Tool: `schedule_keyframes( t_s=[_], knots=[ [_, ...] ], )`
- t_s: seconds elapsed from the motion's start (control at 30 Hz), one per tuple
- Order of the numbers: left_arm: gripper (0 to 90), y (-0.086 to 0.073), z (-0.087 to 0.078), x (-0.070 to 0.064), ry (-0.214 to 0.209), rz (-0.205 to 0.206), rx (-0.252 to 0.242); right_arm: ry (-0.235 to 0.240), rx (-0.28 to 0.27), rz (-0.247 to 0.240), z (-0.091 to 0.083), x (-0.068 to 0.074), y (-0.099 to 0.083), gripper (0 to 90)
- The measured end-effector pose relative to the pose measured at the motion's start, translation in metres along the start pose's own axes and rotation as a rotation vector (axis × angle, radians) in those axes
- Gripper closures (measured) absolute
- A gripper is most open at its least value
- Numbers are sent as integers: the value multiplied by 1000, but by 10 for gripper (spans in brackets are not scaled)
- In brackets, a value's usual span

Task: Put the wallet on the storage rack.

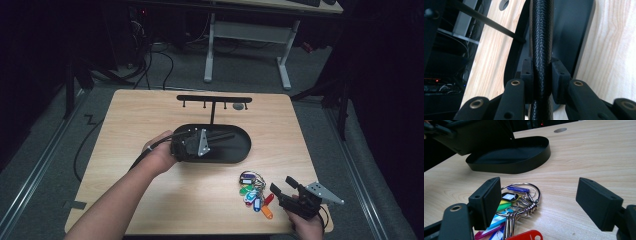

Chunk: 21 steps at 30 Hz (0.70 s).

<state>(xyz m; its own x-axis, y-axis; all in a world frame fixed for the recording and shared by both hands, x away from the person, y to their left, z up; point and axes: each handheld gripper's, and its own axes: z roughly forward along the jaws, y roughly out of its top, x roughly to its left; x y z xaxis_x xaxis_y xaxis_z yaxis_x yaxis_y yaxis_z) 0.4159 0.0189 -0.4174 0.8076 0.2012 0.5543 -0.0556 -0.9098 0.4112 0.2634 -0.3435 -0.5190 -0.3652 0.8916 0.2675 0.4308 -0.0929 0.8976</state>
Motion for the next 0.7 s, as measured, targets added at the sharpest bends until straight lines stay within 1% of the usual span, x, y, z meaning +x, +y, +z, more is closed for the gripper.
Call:
schedule_keyframes(
  t_s=[0.13,0.2,0.37,0.4,0.5,0.6,0.7],
  knots=[
    [754,3,15,2,-6,25,9,-3,-2,7,-1,-1,-1,207],
    [754,4,23,4,-8,31,13,-4,-4,9,-2,-2,-1,207],
    [754,6,39,10,3,50,25,0,-8,26,-3,-5,-2,207],
    [754,5,42,12,1,38,19,1,-7,31,-3,-5,-2,207],
    [754,3,48,15,7,33,24,3,-10,32,-4,-5,-2,207],
    [754,0,52,17,8,43,41,6,-11,35,-4,-6,-2,207],
    [752,-3,57,17,15,40,58,8,-12,38,-4,-6,-2,208]
  ],
)
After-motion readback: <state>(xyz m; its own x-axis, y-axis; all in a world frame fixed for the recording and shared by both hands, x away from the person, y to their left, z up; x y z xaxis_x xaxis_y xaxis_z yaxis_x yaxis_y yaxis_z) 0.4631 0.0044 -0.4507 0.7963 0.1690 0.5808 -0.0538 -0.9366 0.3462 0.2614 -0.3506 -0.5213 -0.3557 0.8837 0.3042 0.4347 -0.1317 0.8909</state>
